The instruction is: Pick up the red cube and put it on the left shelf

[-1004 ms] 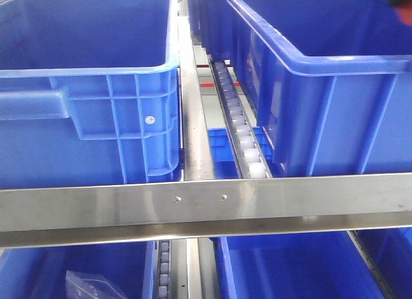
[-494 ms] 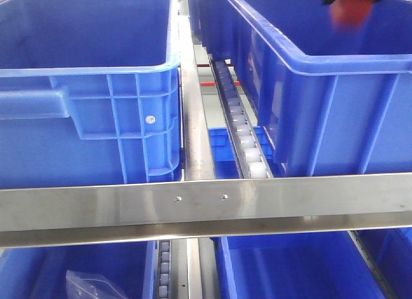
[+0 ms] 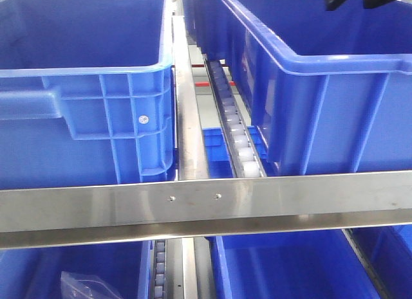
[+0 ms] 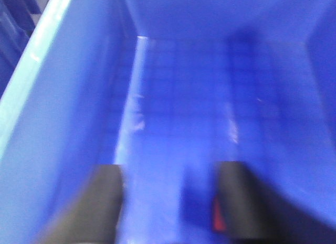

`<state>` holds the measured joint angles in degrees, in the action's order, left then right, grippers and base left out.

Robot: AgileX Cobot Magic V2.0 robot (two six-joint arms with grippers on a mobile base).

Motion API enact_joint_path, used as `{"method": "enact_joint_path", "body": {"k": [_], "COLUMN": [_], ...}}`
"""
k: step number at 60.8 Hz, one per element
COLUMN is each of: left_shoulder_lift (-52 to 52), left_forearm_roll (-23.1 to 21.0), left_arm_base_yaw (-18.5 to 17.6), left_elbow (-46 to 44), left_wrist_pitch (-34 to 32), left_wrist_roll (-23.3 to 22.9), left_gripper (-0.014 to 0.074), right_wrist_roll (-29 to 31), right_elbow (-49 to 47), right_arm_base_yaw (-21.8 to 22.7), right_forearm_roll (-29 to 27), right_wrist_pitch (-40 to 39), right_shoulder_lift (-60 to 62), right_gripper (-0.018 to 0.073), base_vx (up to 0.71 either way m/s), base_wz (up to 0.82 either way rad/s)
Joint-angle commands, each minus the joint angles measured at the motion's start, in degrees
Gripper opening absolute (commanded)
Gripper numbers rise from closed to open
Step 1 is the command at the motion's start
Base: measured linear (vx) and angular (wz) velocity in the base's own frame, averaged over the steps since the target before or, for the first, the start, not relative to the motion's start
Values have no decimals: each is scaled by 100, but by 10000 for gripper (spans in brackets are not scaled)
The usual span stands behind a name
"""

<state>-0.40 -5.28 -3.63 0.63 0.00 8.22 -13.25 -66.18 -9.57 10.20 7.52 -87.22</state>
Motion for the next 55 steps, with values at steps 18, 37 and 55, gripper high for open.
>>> {"method": "enact_joint_path", "body": {"k": [18,37,55], "left_shoulder_lift": [40,40,40], "left_forearm_roll": [-32,-32,-32], "left_arm_base_yaw": [-16,-16,-16], "left_elbow": [126,126,126], "left_wrist_pitch": [-478,-478,-478], "left_wrist_roll": [8,8,8], "left_gripper": [106,106,106], "right_wrist_roll": [20,20,20], "right_elbow": [1496,3343,3617], "right_arm_base_yaw": [36,36,36], "right_forearm_roll": [67,67,67], "right_wrist_pitch": [-947,-1880,-1814], "right_shoulder_lift": [1997,3689,3942], "right_gripper": [49,49,49], "base_vx": [0,-1,0], "base_wz": [0,-7,0]}}
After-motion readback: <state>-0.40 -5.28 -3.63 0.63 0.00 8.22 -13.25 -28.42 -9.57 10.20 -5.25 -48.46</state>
